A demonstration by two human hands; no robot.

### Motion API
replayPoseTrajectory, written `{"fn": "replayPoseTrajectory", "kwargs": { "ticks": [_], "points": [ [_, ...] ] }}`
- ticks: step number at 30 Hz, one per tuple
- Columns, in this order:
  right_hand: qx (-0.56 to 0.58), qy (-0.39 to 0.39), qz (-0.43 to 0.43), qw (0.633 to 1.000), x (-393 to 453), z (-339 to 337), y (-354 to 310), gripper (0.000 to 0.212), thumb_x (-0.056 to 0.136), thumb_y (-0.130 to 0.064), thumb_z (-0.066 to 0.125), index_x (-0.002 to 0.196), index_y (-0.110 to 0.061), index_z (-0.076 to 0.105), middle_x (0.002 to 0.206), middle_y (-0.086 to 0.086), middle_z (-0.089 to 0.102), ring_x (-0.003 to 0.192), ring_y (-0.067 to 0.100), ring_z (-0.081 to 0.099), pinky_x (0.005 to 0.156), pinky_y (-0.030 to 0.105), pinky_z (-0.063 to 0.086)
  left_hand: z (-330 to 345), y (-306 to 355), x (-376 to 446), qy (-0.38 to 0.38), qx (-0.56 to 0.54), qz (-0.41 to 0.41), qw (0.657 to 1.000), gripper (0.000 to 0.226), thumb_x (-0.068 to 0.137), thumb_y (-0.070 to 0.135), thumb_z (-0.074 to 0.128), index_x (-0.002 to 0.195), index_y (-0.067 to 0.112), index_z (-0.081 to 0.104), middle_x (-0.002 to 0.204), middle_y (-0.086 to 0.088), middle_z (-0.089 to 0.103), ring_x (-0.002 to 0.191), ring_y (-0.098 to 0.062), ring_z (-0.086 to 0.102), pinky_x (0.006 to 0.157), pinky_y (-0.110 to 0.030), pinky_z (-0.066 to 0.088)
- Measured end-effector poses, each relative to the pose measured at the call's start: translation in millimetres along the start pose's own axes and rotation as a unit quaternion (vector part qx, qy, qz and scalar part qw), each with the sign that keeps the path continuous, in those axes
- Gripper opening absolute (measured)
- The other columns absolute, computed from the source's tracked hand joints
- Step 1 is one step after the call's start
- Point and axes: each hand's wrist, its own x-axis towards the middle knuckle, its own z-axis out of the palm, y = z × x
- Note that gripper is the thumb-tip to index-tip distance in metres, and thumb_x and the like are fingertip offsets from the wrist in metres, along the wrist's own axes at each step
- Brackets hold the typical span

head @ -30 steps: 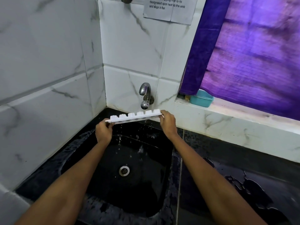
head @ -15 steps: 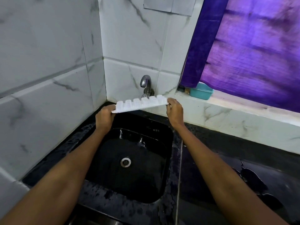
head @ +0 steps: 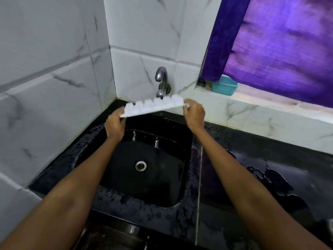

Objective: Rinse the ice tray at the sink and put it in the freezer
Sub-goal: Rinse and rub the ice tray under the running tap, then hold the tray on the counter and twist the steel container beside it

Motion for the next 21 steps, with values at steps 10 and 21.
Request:
{"fn": "replayPoseTrajectory", "kwargs": {
  "ticks": [10, 21],
  "points": [
    [-0.054, -0.319, 0.14, 0.936, -94.7, 37.2, 52.0, 0.023, 0.09, -0.026, 0.059, 0.074, -0.008, 0.058, 0.071, 0.009, 0.058, 0.083, 0.03, 0.062, 0.066, 0.032, 0.042, 40.6, -58.8, -80.4, -0.147, 0.175, -0.129, 0.965, 0.018, 0.098, 0.015, 0.047, 0.105, -0.001, 0.054, 0.102, -0.029, 0.063, 0.096, -0.046, 0.061, 0.07, -0.045, 0.047],
    [0.029, -0.107, 0.253, 0.961, -99.3, -51.5, 128.1, 0.043, 0.092, -0.029, 0.056, 0.057, -0.01, 0.039, 0.058, 0.007, 0.042, 0.062, 0.02, 0.042, 0.057, 0.029, 0.026, 91.7, 36.1, -100.4, -0.206, -0.038, -0.071, 0.975, 0.033, 0.099, 0.024, 0.048, 0.112, -0.004, 0.059, 0.104, -0.022, 0.068, 0.097, -0.038, 0.063, 0.076, -0.039, 0.046]
  ]
}}
